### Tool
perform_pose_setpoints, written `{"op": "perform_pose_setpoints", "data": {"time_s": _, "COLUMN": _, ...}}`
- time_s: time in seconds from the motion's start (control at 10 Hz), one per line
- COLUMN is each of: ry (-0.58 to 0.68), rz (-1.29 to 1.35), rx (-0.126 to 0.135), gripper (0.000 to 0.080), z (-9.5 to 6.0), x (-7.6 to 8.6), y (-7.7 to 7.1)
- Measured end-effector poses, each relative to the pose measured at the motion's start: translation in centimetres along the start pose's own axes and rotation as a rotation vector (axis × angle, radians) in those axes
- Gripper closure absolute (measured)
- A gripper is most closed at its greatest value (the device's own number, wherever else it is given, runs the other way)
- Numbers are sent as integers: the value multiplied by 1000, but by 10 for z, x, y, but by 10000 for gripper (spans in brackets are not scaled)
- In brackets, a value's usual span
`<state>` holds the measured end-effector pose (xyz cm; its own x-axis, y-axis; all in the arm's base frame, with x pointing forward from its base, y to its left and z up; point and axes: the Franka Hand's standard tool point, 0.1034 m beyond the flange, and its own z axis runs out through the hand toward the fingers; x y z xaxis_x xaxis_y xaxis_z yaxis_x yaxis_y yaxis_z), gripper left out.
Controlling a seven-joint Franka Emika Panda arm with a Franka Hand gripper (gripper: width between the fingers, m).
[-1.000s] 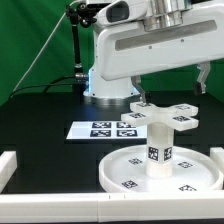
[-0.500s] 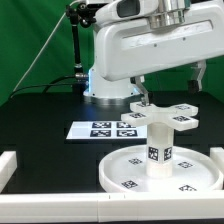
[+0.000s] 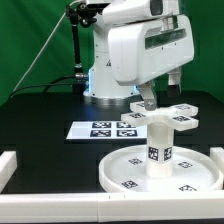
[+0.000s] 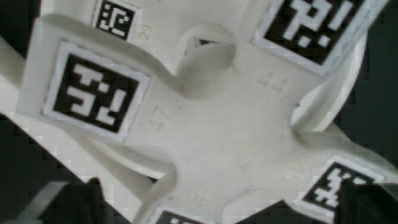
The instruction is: Assemble round table
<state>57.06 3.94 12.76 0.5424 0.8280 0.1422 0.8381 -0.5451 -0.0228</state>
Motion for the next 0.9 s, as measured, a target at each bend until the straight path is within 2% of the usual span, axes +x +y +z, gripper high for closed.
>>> {"op": "perform_pose_setpoints", "data": {"time_s": 0.5, "ry": -15, "rz": -290, "rx": -7, "gripper": 150, "z": 6, "x": -8, "y": 2}}
{"op": "perform_pose_setpoints", "data": {"time_s": 0.9, "ry": -21, "rz": -258, "rx": 3, "gripper": 150, "z": 14, "x": -8, "y": 0}}
